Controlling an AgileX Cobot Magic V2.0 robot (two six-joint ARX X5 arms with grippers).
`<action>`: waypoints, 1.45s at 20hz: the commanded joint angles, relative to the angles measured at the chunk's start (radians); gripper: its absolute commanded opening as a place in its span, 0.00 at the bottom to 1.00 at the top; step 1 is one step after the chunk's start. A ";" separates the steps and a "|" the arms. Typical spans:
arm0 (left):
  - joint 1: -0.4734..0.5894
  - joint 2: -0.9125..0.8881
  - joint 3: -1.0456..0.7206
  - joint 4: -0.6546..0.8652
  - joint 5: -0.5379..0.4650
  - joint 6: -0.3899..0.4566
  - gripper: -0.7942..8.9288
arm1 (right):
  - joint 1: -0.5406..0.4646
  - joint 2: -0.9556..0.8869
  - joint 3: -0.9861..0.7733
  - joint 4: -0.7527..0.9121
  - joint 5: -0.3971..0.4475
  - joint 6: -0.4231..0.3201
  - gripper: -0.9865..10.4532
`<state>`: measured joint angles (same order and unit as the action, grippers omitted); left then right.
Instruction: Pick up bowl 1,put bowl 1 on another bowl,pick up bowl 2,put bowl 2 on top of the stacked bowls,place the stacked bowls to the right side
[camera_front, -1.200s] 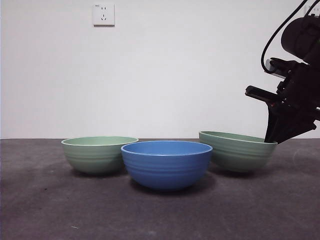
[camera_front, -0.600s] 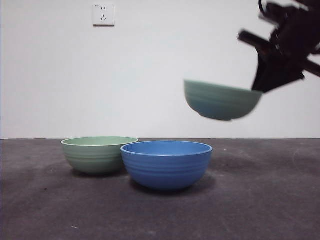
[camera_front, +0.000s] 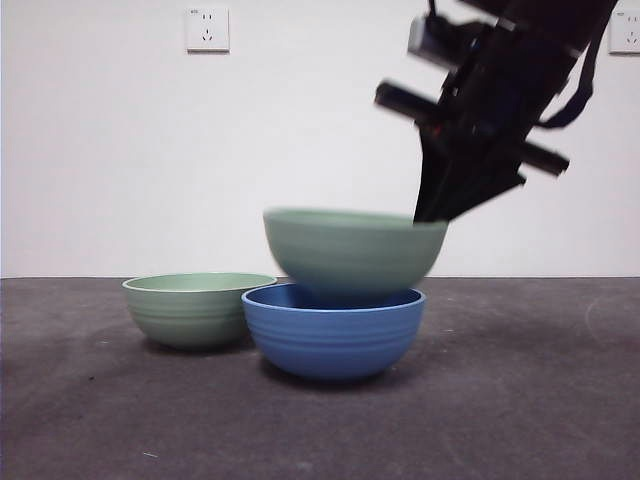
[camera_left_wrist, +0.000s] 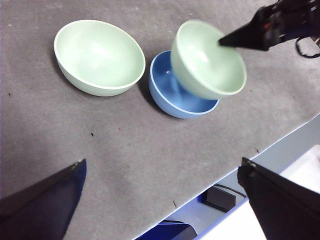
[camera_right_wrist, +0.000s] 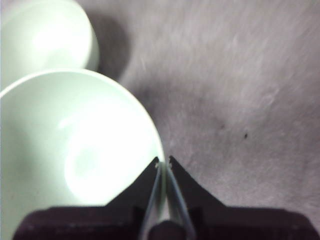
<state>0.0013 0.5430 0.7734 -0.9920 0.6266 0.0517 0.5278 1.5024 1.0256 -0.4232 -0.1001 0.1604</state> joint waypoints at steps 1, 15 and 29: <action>-0.002 0.000 0.002 0.003 -0.001 -0.003 0.70 | 0.014 0.045 -0.006 0.029 0.005 -0.004 0.08; -0.002 0.133 0.002 0.115 -0.028 -0.008 0.70 | 0.032 0.117 -0.006 0.048 -0.006 -0.004 0.26; -0.161 0.704 0.024 0.629 -0.322 -0.237 0.69 | 0.036 -0.454 -0.006 -0.196 0.003 -0.003 0.26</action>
<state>-0.1581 1.2339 0.7933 -0.3725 0.3122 -0.1612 0.5629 1.0512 1.0245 -0.6209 -0.1009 0.1604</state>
